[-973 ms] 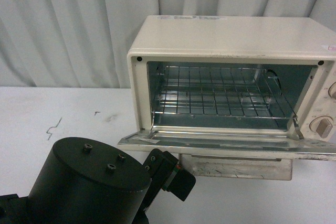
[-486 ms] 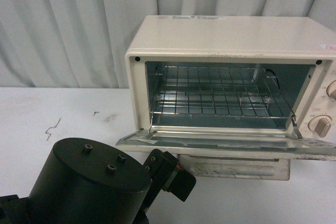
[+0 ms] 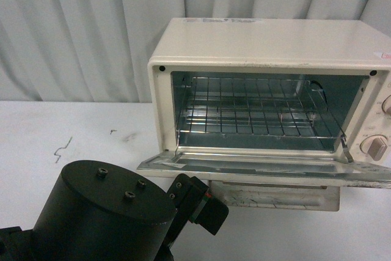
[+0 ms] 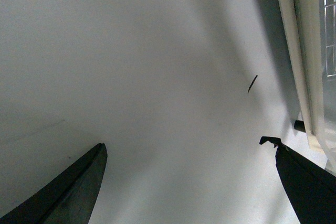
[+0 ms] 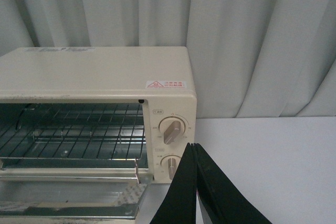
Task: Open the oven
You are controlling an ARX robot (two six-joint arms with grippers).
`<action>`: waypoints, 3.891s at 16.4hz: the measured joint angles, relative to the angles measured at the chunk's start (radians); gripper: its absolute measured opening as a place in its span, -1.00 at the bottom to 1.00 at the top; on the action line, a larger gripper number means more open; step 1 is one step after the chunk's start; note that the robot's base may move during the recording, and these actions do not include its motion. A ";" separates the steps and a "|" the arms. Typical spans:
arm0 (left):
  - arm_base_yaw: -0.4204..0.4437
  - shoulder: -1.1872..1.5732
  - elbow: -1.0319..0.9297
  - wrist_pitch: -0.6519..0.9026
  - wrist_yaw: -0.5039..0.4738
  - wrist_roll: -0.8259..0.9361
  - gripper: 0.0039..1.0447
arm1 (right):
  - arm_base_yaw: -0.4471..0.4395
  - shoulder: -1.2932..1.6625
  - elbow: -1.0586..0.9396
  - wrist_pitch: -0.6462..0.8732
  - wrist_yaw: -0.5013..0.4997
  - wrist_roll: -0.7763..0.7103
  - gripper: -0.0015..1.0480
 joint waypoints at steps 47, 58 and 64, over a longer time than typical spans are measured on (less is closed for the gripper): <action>0.002 -0.085 -0.135 0.077 -0.048 0.088 0.88 | 0.000 -0.629 -0.060 -0.558 -0.003 0.003 0.87; 0.269 -0.769 -0.254 -0.262 -0.031 0.486 0.88 | 0.000 -0.629 -0.060 -0.558 -0.003 0.003 0.87; 0.336 -1.056 -0.326 -0.002 -0.188 1.141 0.19 | 0.000 -0.629 -0.060 -0.558 -0.001 0.003 0.87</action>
